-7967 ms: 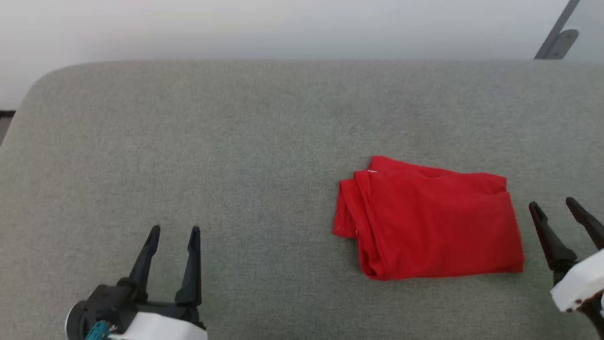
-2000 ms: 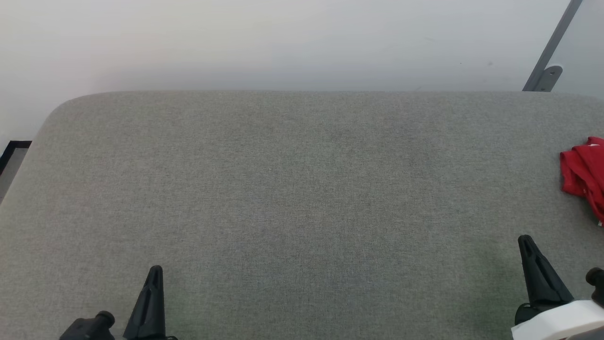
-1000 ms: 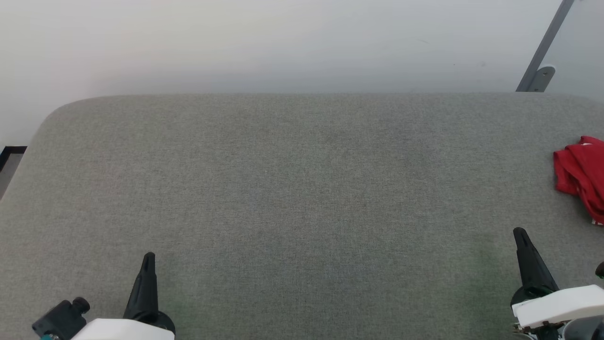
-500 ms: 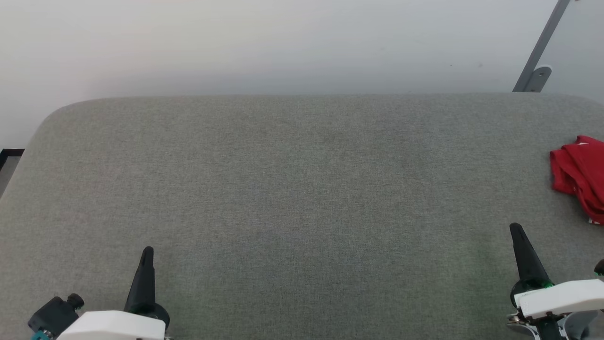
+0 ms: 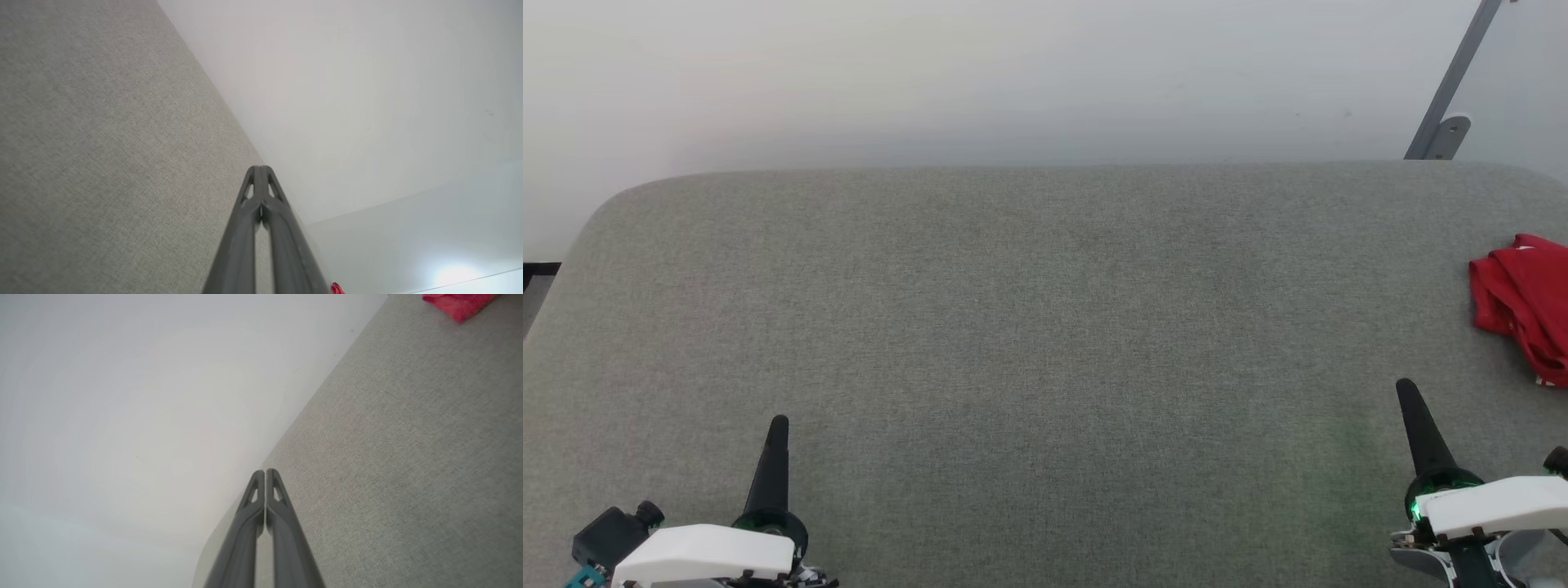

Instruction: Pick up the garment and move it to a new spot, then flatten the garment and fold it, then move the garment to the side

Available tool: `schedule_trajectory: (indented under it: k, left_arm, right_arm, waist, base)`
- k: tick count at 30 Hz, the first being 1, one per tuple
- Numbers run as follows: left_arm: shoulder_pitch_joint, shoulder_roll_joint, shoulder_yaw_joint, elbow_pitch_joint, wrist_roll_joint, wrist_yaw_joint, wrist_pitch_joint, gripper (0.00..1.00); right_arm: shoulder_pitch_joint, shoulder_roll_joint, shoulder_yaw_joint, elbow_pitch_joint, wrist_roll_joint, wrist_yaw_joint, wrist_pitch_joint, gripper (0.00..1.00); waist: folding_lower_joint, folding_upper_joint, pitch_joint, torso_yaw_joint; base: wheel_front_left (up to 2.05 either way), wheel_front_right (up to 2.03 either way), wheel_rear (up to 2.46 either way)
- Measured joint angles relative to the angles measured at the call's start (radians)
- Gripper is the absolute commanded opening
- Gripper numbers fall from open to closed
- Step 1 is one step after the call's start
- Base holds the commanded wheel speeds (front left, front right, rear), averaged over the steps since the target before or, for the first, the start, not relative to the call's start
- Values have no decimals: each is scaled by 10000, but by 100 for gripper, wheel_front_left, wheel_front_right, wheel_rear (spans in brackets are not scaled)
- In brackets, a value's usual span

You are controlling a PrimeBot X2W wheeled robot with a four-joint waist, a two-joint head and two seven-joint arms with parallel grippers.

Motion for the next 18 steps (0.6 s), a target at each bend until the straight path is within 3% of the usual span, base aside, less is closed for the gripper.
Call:
schedule_trajectory:
  k: [18]
  left_arm:
    - [-376, -42, 144, 190, -1590, 2, 472, 0]
  right_arm:
    - [-227, 274, -144, 163, 1415, 0, 320, 0]
  waist:
    - [0, 0, -49, -82]
  base:
    - [0, 0, 0]
